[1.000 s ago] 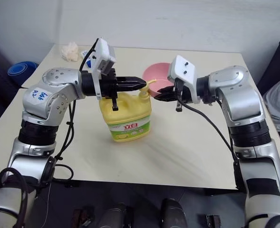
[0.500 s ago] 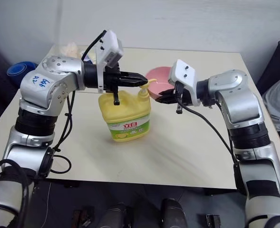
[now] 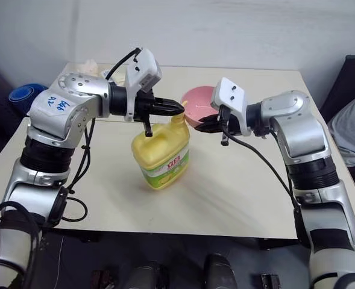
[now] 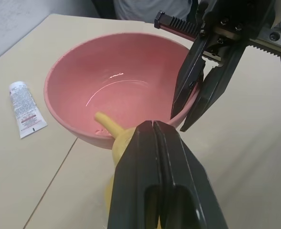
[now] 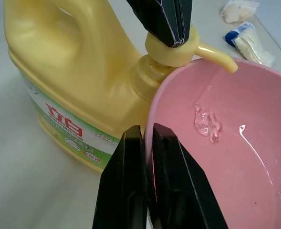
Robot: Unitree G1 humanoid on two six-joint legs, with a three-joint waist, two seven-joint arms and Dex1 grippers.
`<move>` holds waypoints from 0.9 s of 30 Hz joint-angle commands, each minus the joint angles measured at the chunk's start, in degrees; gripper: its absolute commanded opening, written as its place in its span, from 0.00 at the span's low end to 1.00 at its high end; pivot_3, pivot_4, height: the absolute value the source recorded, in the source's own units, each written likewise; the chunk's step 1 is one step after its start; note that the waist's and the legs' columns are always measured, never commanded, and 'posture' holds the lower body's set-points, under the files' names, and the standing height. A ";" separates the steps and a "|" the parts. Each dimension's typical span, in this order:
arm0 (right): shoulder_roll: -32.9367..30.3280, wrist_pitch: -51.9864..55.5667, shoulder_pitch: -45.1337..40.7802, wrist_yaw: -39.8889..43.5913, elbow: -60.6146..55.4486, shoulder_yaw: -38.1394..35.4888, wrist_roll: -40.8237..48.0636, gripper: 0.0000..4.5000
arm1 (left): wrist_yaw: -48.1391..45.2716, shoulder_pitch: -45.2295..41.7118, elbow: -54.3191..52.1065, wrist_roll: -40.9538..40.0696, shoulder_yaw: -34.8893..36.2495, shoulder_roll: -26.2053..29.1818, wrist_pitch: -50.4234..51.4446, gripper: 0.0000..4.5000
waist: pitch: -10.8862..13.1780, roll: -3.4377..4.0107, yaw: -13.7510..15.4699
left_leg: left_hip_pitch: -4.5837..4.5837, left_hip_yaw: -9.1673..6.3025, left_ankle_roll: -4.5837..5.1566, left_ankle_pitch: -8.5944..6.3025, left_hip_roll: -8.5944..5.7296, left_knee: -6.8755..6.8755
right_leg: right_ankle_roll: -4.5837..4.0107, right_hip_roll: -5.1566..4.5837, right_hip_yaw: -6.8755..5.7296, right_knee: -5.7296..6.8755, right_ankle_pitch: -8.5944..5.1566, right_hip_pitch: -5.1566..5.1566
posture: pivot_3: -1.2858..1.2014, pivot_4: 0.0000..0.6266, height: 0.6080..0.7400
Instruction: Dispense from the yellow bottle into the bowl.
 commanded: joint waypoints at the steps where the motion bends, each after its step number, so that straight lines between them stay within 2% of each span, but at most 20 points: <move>1: -0.19 -0.94 -0.34 0.30 -2.93 -0.08 1.04 0.00 | -0.26 5.75 5.02 2.44 -5.16 -0.91 3.42 0.01 | -0.02 0.00 0.00 | 0.19 0.02 0.00 0.00 -0.01 -0.09 | 0.00 -0.01 0.02 -0.06 0.00 0.16 | 0.52 0.24 1.00; 14: -0.02 -2.73 0.31 0.96 -2.34 0.30 0.97 0.00 | -2.56 8.56 3.88 -0.80 -4.14 -0.60 9.88 0.01 | -0.26 0.09 -0.03 | 0.27 -0.02 -0.03 -0.02 0.00 -0.17 | -0.01 -0.03 0.01 -0.13 -0.01 0.23 | 0.52 0.24 1.00; 20: -0.07 -2.89 0.92 2.08 -2.82 0.58 1.51 0.00 | -2.74 9.66 6.69 -1.25 -3.37 -1.14 10.78 0.01 | -0.65 0.69 -0.05 | 0.33 -0.02 -0.03 -0.02 -0.04 -0.24 | -0.01 -0.04 0.02 -0.23 -0.01 0.30 | 0.52 0.24 1.00; 27: 0.21 -3.72 0.99 1.67 -1.93 0.77 1.08 0.00 | -3.42 9.73 5.61 -2.20 -1.00 -1.76 8.11 0.01 | -0.77 0.90 -0.09 | 0.36 -0.01 -0.03 -0.02 -0.05 -0.27 | -0.02 -0.04 0.04 -0.24 -0.01 0.31 | 0.52 0.24 1.00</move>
